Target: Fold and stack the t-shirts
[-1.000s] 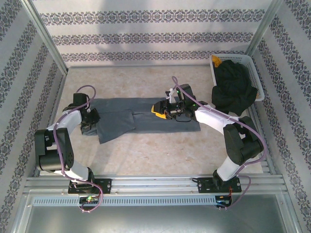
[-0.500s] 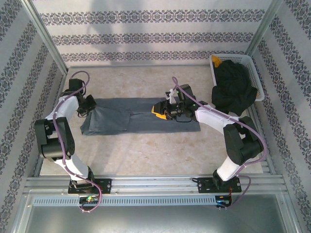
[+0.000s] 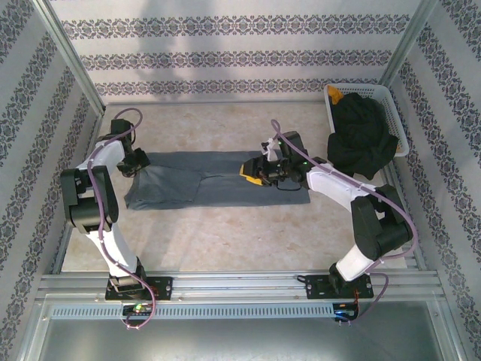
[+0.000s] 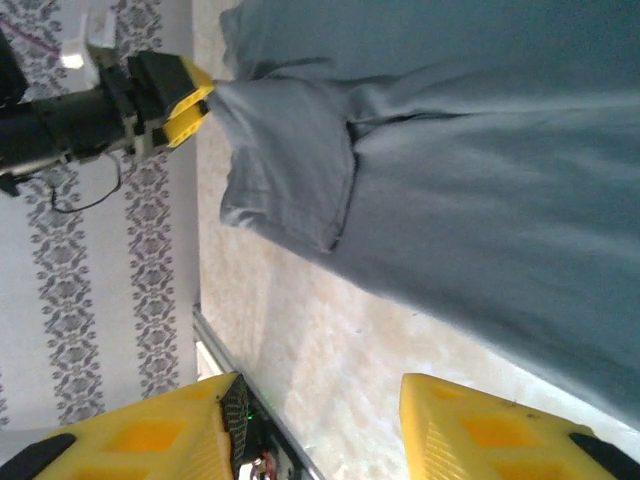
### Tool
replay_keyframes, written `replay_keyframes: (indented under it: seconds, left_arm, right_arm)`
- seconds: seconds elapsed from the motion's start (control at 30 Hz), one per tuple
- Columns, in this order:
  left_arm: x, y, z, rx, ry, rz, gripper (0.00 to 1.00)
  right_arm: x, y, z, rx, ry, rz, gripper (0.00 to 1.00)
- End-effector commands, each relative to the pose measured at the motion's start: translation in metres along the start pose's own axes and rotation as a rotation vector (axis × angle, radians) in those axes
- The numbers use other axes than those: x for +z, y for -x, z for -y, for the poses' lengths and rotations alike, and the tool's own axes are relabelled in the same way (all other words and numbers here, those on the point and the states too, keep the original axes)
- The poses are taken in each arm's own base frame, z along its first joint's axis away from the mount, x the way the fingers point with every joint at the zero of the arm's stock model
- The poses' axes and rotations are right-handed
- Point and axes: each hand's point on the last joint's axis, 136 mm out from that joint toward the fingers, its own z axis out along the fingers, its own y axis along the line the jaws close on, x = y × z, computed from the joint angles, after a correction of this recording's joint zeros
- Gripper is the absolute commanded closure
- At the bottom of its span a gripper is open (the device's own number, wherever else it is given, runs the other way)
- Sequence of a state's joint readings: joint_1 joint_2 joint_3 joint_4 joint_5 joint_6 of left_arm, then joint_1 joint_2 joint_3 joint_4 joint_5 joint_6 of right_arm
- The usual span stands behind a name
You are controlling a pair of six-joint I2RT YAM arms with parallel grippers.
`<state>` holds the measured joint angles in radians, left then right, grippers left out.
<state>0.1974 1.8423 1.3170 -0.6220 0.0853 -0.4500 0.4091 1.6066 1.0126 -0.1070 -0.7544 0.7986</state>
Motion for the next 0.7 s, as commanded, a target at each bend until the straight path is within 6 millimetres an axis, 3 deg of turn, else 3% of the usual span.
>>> replay_keyframes:
  seconds: [0.0, 0.07, 0.13, 0.27, 0.37, 0.53, 0.67]
  left_arm:
    - [-0.039, 0.004, -0.018, -0.063, 0.084, 0.099, 0.48]
    - [-0.055, -0.012, -0.012, -0.153, 0.02, 0.117, 0.51]
    - [-0.058, -0.039, 0.002, -0.231, -0.064, 0.084, 0.55]
    - [-0.045, -0.109, 0.03, -0.392, -0.182, -0.032, 0.59]
    - [-0.038, -0.141, 0.038, -0.499, -0.213, -0.062, 0.57]
    - [-0.021, -0.157, 0.036, -0.612, -0.209, -0.071, 0.54]
    - [0.001, -0.158, 0.028, -0.66, -0.152, -0.088, 0.54]
  right_arm:
    - [-0.026, 0.014, 0.033, 0.017, -0.153, 0.079, 0.6]
    - [-0.041, 0.027, 0.059, 0.047, -0.268, 0.116, 0.67]
    - [-0.052, 0.04, 0.078, 0.058, -0.354, 0.134, 0.73]
    - [-0.064, 0.069, 0.12, 0.058, -0.545, 0.129, 0.84]
    - [-0.064, 0.089, 0.145, 0.085, -0.633, 0.107, 0.87]
    - [-0.059, 0.101, 0.182, 0.132, -0.765, 0.025, 0.86]
    - [-0.059, 0.087, 0.207, 0.181, -0.866, -0.065, 0.84]
